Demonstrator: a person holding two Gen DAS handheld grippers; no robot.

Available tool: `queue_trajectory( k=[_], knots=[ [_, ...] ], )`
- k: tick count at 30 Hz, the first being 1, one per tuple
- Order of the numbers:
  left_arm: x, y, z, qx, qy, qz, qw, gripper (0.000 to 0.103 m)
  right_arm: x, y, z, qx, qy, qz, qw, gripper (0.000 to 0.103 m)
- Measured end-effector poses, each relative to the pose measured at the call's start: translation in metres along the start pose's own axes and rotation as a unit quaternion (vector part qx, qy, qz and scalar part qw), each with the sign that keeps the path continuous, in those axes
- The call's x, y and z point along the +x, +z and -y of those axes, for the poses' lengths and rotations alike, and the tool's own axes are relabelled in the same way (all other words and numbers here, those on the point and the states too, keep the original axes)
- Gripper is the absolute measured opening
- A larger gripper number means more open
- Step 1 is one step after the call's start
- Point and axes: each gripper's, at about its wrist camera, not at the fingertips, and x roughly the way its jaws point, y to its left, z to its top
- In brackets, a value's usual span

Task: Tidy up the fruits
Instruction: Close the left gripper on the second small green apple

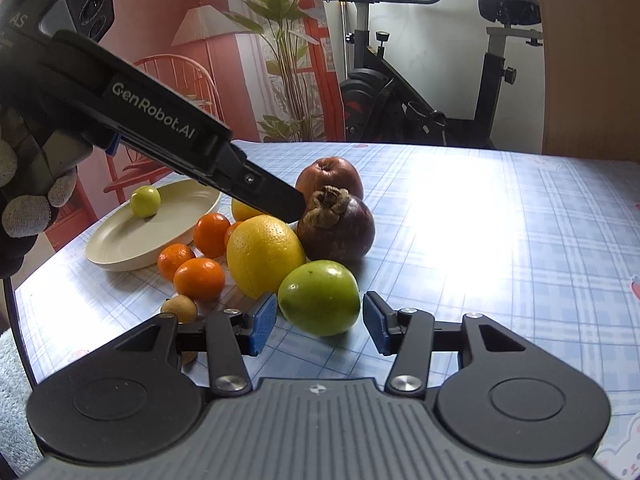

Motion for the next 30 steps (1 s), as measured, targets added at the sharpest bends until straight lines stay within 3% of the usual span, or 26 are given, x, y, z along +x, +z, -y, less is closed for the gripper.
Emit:
queue_trajectory(
  k=[12,19,30],
  knots=[
    [0.018,-0.002,0.011,0.028,0.009,-0.032,0.9991,0.022,-0.006,-0.006,-0.011,-0.035,0.004,-0.024,0.999,0.053],
    [0.023,-0.006,0.015,0.036,-0.011,-0.053,0.9979,0.022,-0.013,-0.009,-0.017,-0.054,0.007,-0.035,0.998,0.051],
    [0.019,-0.012,-0.003,-0.021,-0.061,-0.07,0.9955,0.022,-0.001,-0.012,-0.01,-0.04,0.01,-0.039,0.998,0.05]
  ],
)
